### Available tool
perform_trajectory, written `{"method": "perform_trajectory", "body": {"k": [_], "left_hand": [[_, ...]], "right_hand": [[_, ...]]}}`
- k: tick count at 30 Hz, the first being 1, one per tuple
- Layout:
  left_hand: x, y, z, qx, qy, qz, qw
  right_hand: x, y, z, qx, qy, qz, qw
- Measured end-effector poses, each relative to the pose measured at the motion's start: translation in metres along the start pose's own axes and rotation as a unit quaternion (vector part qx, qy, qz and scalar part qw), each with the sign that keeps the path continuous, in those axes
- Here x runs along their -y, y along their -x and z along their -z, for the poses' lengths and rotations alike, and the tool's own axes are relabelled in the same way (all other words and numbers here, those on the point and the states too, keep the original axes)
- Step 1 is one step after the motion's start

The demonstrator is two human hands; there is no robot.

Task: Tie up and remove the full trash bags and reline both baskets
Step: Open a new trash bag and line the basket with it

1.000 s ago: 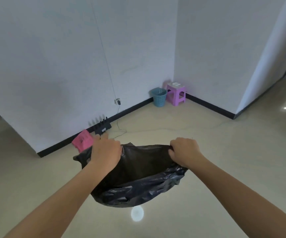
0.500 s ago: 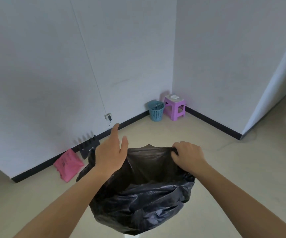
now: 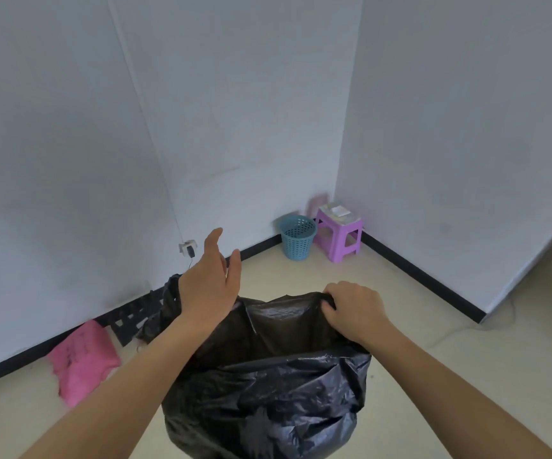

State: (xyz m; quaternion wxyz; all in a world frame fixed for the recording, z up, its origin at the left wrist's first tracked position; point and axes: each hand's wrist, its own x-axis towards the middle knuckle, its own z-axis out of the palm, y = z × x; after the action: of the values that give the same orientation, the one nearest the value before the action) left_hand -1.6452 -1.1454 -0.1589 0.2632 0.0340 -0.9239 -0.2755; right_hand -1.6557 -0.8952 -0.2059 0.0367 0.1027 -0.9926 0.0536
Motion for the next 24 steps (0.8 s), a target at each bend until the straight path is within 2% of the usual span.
{"method": "perform_trajectory", "body": {"k": [6, 13, 24], "left_hand": [[0.002, -0.148, -0.064, -0.044, 0.003, 0.027, 0.999], [-0.010, -0.276, -0.156, -0.049, -0.039, 0.054, 0.997], [-0.070, -0.445, -0.315, -0.093, -0.087, 0.104, 0.986]], "right_hand": [[-0.039, -0.143, 0.007, -0.002, -0.003, -0.007, 1.000], [-0.105, -0.284, -0.007, -0.008, -0.025, -0.008, 1.000], [-0.246, -0.512, -0.021, 0.016, -0.061, 0.076, 0.995]]}}
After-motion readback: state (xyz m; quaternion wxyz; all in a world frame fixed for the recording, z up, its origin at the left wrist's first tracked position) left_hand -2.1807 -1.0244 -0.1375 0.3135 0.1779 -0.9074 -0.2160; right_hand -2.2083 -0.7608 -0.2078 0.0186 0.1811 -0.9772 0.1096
